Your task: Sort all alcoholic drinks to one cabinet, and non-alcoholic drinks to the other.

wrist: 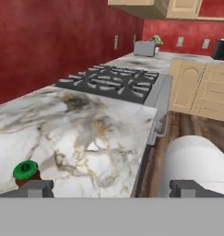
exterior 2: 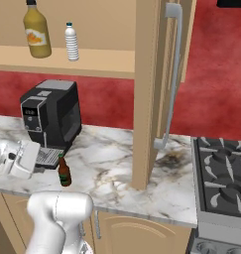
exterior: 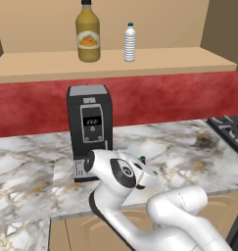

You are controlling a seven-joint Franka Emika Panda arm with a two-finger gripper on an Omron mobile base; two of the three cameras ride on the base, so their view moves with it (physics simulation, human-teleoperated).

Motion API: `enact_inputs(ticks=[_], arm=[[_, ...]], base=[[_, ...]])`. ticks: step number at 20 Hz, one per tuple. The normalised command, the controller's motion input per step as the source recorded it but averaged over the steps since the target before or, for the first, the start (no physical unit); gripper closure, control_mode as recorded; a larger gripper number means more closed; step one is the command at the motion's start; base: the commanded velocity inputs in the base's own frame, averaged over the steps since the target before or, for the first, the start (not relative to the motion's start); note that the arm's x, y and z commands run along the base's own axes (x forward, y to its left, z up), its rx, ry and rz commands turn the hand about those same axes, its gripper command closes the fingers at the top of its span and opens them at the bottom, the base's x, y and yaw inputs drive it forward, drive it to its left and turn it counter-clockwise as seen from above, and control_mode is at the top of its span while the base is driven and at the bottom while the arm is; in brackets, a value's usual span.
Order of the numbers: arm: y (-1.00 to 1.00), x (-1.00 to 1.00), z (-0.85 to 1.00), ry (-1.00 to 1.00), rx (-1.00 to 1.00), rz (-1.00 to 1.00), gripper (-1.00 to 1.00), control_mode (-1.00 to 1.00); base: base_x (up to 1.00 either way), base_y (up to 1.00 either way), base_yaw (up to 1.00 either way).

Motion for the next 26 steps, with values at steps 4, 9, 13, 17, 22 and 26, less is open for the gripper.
enact_inputs(ticks=[4, 9, 13, 17, 22, 26], arm=[[0.0, 0.26, -0.09, 0.03, -0.03, -0.03, -1.0, -1.0], [0.0, 0.22, -0.08, 0.03, -0.03, -0.03, -1.0, -1.0], [0.0, 0.19, -0.14, 0.04, -0.05, -0.04, -1.0, -1.0], [0.0, 0.16, -0.17, 0.04, -0.04, -0.03, -1.0, -1.0], [0.0, 0.13, -0.17, 0.03, -0.05, -0.03, -1.0, -1.0], [0.01, 0.11, -0.15, 0.01, -0.03, -0.01, -1.0, -1.0]], base=[[0.0, 0.0, 0.0], [0.0, 0.0, 0.0], [0.0, 0.0, 0.0], [0.0, 0.0, 0.0], [0.0, 0.0, 0.0], [0.0, 0.0, 0.0]])
